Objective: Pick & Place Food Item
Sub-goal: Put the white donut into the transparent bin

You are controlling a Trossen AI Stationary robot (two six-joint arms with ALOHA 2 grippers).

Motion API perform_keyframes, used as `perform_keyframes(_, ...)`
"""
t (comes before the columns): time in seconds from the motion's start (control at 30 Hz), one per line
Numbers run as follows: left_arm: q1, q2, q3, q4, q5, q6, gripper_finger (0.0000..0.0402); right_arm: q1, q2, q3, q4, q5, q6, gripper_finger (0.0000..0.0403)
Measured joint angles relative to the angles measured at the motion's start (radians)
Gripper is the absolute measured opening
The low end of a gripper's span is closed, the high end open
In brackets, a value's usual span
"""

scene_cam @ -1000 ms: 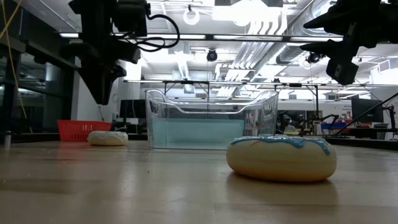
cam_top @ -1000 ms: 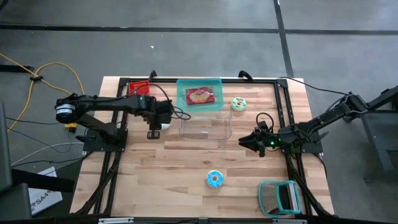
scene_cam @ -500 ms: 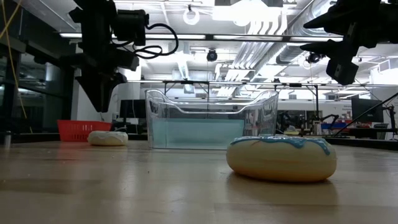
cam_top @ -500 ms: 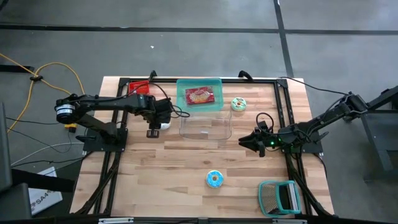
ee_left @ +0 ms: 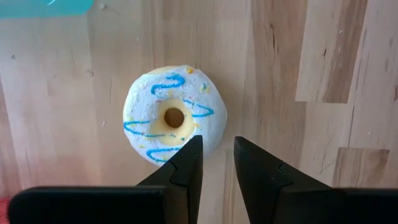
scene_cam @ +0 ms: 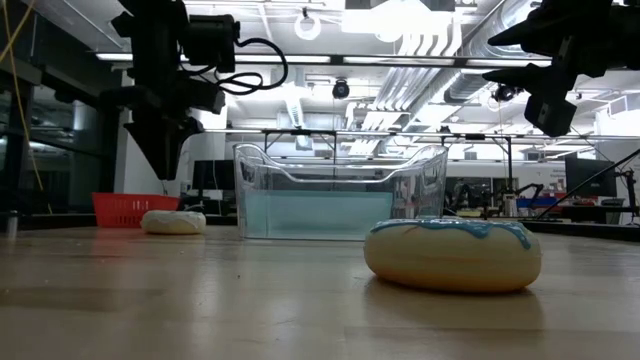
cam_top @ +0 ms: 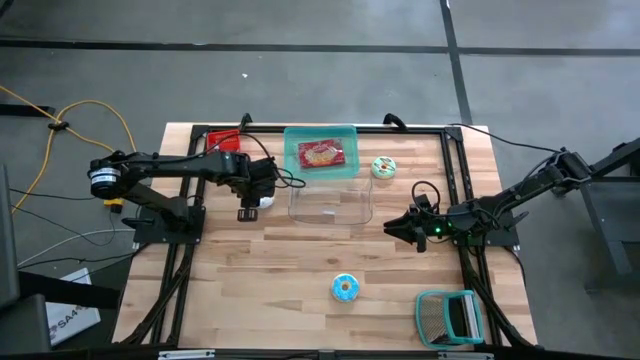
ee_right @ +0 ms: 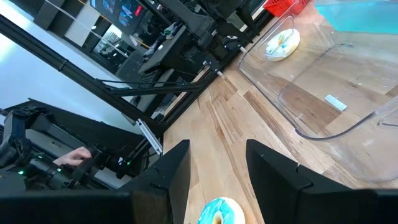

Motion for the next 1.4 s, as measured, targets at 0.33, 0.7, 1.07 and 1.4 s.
perform_keyframes(0.33,0.008,0.0,0.0,-0.019,0.018,-0.024,0.0151,0.0,0.0,0.0,0.0,0.0,0.0,0.0144)
perform_keyframes(0.7,0.008,0.0,0.0,-0.015,0.018,-0.014,0.0194,0.0,0.0,0.0,0.0,0.0,0.0,0.0144)
perform_keyframes(1.07,0.008,0.001,-0.087,0.094,0.016,-0.004,0.0195,0.0,0.0,0.0,0.0,0.0,0.0,0.0144)
perform_keyframes(1.4,0.008,0.001,-0.154,0.209,-0.009,0.004,0.0195,0.0,0.0,0.0,0.0,0.0,0.0,0.0144)
